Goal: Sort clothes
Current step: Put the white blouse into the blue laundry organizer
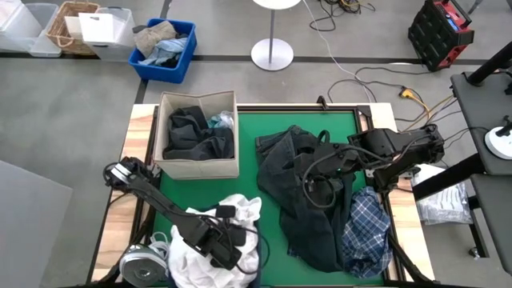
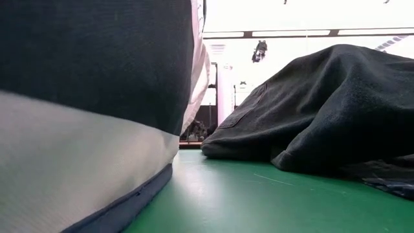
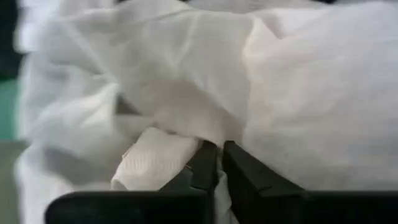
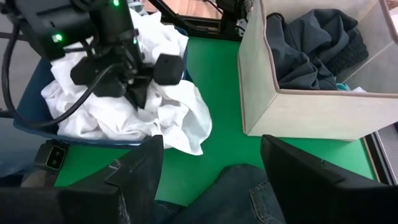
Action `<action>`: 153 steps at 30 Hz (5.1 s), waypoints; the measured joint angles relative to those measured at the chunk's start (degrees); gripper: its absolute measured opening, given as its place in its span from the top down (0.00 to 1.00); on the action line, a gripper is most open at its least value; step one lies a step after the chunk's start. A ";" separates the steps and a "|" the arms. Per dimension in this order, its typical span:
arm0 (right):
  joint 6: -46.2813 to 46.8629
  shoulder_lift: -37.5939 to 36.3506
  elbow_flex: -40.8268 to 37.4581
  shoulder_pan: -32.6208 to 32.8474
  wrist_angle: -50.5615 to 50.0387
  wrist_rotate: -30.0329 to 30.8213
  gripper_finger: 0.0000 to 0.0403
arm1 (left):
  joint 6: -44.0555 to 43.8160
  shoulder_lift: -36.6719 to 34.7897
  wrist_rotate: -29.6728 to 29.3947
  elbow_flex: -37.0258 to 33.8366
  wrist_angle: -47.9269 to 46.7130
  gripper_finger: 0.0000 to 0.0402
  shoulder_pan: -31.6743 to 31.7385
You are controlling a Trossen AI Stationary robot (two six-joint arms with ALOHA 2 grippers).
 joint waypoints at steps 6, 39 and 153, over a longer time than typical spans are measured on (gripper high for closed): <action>-0.26 0.00 -0.01 0.00 -0.01 0.00 0.36 | -3.48 -0.07 -0.17 3.90 -5.40 0.83 0.00; -1.00 0.00 -0.02 -0.02 -0.04 -0.05 0.33 | -0.74 -0.72 -8.96 3.55 -16.76 0.67 3.23; 1.25 3.58 -0.11 -0.24 1.46 1.13 0.29 | -10.84 -0.47 7.64 20.18 -14.61 1.00 -10.16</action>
